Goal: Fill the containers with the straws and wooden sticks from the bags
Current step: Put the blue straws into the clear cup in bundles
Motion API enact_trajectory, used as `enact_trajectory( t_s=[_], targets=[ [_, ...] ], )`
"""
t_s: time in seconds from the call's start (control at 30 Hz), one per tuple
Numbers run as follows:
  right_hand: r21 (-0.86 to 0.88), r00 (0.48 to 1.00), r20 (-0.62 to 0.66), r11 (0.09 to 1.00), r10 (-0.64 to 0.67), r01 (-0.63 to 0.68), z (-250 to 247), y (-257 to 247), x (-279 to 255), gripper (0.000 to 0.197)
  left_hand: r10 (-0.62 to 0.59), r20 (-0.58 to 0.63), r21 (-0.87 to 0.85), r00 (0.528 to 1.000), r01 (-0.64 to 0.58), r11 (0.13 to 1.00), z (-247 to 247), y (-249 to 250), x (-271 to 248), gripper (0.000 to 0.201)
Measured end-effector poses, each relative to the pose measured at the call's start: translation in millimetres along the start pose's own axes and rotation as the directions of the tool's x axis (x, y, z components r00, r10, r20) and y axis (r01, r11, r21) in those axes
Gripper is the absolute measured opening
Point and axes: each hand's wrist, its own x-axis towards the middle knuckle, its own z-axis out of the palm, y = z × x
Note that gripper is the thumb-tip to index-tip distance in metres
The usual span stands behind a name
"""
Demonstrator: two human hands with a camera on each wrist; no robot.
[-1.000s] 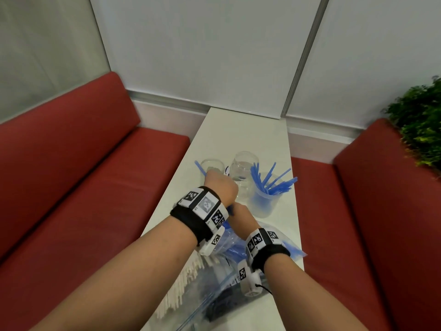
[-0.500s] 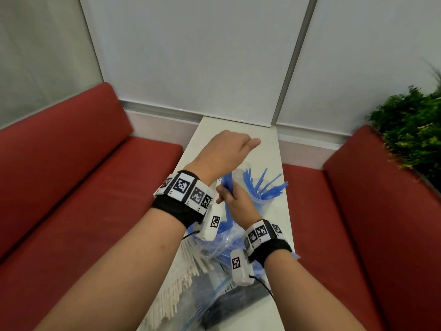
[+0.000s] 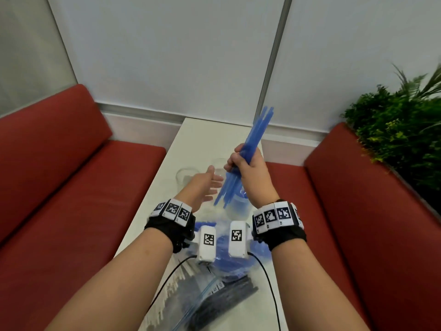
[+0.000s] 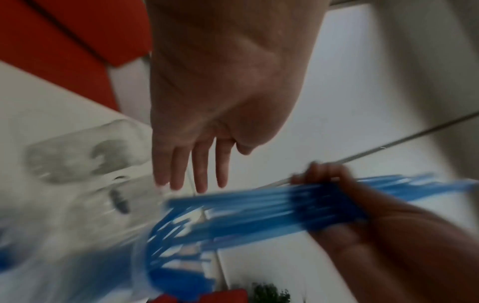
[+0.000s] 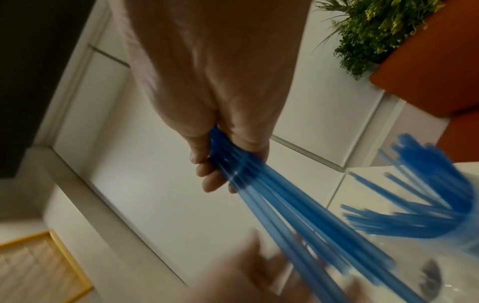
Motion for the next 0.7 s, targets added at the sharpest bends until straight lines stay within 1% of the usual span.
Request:
enact_trajectory(
  t_s=[0.03, 0.07, 0.1, 0.17, 0.2, 0.23, 0.27, 0.3, 0.37, 0.4, 0.47, 0.5, 0.57, 0.63, 0.7],
  targets=[
    [0.040, 1.000, 0.002, 0.999, -0.007, 0.007, 1, -7, 0, 0.017, -0.106, 0.112, -0.078, 0.988, 0.115, 0.990, 1, -12, 1, 0.055],
    [0.070, 1.000, 0.008, 0.997, -0.015, 0.014, 1, -14, 0, 0.018, -0.168, 0.213, -0.175, 0.963, 0.207, 0.963, 2, -23, 2, 0.056],
    [0.089, 1.000, 0.014, 0.996, -0.020, 0.019, 2, -19, -2, 0.017, -0.198, 0.290, -0.293, 0.936, 0.284, 0.913, 3, -31, 2, 0.055],
    [0.099, 1.000, 0.025, 0.995, -0.019, 0.017, 4, -27, -6, 0.016, -0.201, 0.373, -0.542, 0.906, 0.389, 0.745, 7, -40, 1, 0.049],
    [0.091, 0.999, 0.032, 0.996, -0.022, 0.019, 4, -31, -8, 0.016, -0.190, 0.397, -0.623, 0.898, 0.416, 0.662, 9, -40, 1, 0.045],
    [0.080, 0.999, 0.037, 0.997, -0.028, 0.025, 4, -34, -9, 0.016, -0.178, 0.419, -0.668, 0.890, 0.435, 0.603, 10, -40, 0, 0.044],
    [0.066, 0.999, 0.039, 0.997, -0.032, 0.029, 3, -36, -11, 0.017, -0.168, 0.436, -0.687, 0.884, 0.448, 0.572, 11, -38, -1, 0.044],
    [0.049, 0.999, 0.037, 0.998, -0.033, 0.032, 3, -37, -12, 0.018, -0.164, 0.443, -0.687, 0.881, 0.452, 0.569, 11, -38, -3, 0.042],
    [0.026, 0.999, 0.021, 0.999, -0.026, 0.026, 4, -38, -13, 0.017, -0.177, 0.442, -0.660, 0.879, 0.453, 0.599, 10, -37, -6, 0.032],
    [0.022, 1.000, 0.016, 1.000, -0.017, 0.017, 5, -37, -13, 0.016, -0.192, 0.436, -0.644, 0.879, 0.454, 0.616, 11, -37, -8, 0.027],
    [0.013, 1.000, 0.029, 1.000, 0.002, -0.002, 7, -35, -15, 0.013, -0.242, 0.421, -0.595, 0.874, 0.467, 0.654, 12, -39, -8, 0.023],
    [0.002, 0.999, 0.042, 1.000, 0.010, -0.010, 8, -34, -16, 0.014, -0.266, 0.423, -0.560, 0.866, 0.481, 0.675, 13, -41, -8, 0.025],
    [-0.033, 0.998, 0.062, 0.999, 0.015, -0.012, 9, -35, -17, 0.023, -0.292, 0.444, -0.503, 0.847, 0.505, 0.701, 13, -43, -5, 0.031],
    [-0.058, 0.997, 0.083, 0.998, 0.002, 0.003, 11, -38, -17, 0.032, -0.292, 0.456, -0.504, 0.841, 0.514, 0.694, 11, -45, -2, 0.029],
    [-0.035, 0.995, 0.101, 0.999, -0.012, 0.015, 11, -42, -16, 0.032, -0.281, 0.465, -0.519, 0.840, 0.516, 0.682, 7, -47, -2, 0.027]
  ],
)
